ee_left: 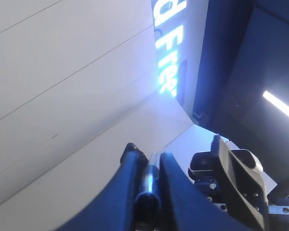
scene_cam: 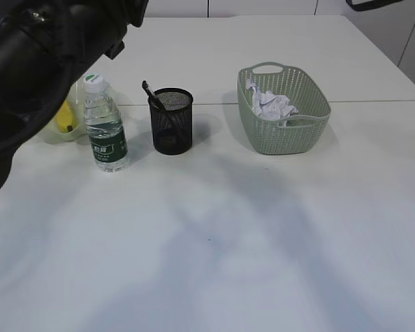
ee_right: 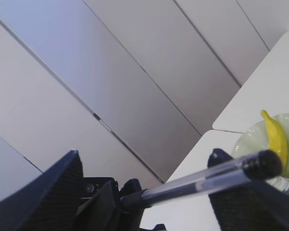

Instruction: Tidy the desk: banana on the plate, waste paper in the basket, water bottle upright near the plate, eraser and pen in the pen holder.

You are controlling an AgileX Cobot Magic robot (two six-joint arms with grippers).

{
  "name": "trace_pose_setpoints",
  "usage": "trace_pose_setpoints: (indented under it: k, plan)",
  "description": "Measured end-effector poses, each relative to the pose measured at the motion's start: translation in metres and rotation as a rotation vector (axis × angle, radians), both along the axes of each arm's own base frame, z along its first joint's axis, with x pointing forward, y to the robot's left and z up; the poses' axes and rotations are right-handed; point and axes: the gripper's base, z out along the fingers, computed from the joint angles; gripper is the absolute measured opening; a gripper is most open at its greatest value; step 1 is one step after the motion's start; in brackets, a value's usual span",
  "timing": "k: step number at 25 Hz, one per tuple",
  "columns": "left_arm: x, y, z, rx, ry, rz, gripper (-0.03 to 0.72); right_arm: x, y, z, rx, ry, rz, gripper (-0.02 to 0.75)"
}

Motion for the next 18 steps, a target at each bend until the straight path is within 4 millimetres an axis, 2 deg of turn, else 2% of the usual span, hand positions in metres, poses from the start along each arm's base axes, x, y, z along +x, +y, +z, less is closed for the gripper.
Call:
trace_pose_setpoints:
  k: [15, 18]
  plan:
    - [0.001, 0.0, -0.001, 0.035, -0.013, 0.031, 0.054, 0.003, -0.039, 0.017, 0.003, -0.042, -0.164, 0.596]
    - [0.006, 0.006, -0.001, 0.053, -0.024, 0.053, 0.053, 0.001, -0.045, 0.021, 0.006, -0.053, -0.193, 0.596]
